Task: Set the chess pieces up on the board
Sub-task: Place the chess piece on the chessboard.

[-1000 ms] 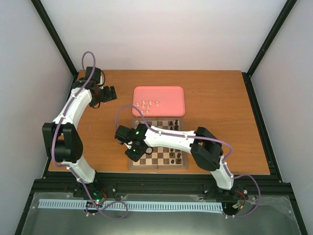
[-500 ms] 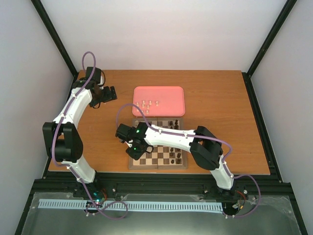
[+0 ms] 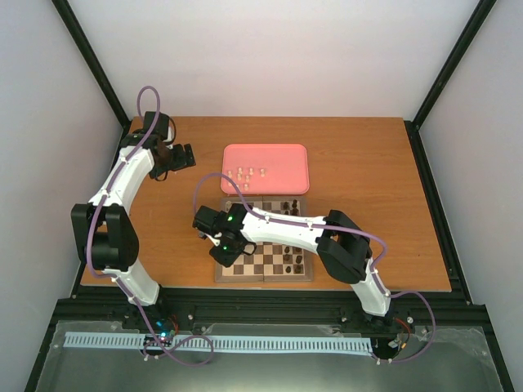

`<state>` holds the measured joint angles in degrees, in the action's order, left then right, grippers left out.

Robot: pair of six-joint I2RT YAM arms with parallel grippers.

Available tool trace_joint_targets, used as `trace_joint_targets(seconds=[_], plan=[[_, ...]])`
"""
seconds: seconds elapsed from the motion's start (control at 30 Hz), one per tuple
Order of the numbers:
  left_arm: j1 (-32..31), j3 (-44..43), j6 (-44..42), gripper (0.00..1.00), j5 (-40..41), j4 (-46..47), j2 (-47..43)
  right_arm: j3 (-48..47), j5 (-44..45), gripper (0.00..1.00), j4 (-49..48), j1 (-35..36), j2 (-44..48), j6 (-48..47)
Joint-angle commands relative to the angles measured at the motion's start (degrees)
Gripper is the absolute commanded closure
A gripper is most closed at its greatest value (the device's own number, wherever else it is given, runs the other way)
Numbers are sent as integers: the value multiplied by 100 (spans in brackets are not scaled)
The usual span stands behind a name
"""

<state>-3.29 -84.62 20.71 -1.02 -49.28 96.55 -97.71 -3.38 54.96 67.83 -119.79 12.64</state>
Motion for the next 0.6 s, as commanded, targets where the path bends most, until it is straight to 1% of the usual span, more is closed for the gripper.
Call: trace_joint_targets(seconds=[0.0,0.23,0.4,0.57], plan=[[-38,-57,-99,0,41,81,50,-50,-13,87,6,-25,-117,-30],[-32,-30,-85,0,35,93,66,-35,87,71,14,-25,-64,-16],[-33,-47,-95,0,49,85,62,-3,184,65,-26,-25,76,-42],[-33,-62,-96,0,37,75,70,-62,320,61,30,-25,276,-77]])
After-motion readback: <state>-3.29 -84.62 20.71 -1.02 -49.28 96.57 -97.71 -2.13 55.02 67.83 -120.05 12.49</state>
